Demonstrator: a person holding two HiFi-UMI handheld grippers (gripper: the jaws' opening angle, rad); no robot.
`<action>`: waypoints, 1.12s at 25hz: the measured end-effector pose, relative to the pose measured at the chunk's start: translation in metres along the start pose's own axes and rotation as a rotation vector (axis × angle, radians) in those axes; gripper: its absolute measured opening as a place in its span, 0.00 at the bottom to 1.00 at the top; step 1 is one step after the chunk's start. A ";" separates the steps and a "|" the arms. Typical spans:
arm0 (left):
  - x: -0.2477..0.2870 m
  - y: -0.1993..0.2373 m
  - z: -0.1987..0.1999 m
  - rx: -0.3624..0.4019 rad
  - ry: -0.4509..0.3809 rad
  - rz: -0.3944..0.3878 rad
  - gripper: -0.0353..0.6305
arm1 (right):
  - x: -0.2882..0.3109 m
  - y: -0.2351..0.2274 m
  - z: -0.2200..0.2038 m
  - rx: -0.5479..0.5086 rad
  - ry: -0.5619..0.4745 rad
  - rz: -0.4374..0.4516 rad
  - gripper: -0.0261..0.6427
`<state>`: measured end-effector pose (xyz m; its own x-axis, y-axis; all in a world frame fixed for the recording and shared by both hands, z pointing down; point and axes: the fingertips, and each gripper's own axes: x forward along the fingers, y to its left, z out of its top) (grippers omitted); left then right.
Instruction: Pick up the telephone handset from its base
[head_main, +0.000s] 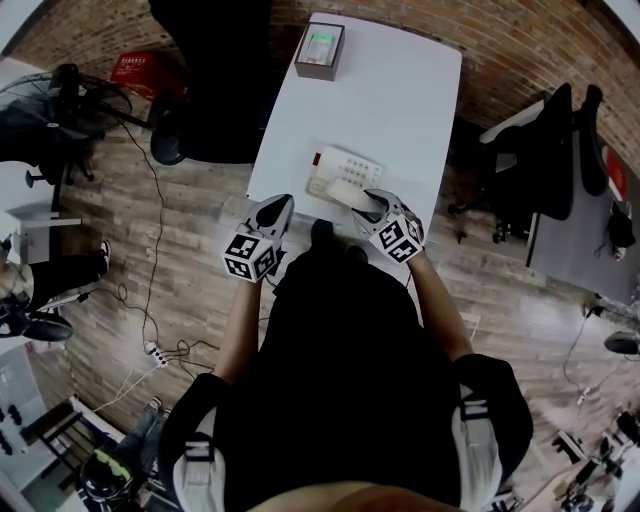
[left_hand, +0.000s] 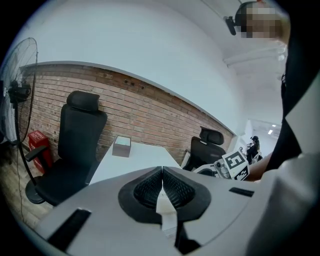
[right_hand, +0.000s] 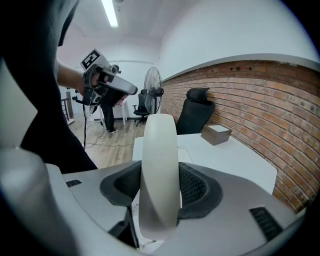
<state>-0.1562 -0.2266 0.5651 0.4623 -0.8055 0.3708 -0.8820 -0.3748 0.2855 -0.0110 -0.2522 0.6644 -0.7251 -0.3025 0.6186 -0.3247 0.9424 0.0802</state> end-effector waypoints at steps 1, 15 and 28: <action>-0.001 -0.003 -0.001 0.000 -0.001 0.002 0.08 | -0.003 0.000 0.001 0.016 -0.012 0.003 0.35; -0.019 -0.027 -0.020 -0.020 0.006 0.028 0.08 | -0.038 0.007 0.017 0.102 -0.088 -0.002 0.35; -0.024 -0.059 -0.040 -0.028 0.002 0.021 0.08 | -0.072 0.015 0.017 0.160 -0.179 -0.002 0.35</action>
<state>-0.1120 -0.1666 0.5747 0.4440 -0.8121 0.3785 -0.8886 -0.3449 0.3023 0.0264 -0.2184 0.6078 -0.8161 -0.3378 0.4689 -0.4074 0.9117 -0.0523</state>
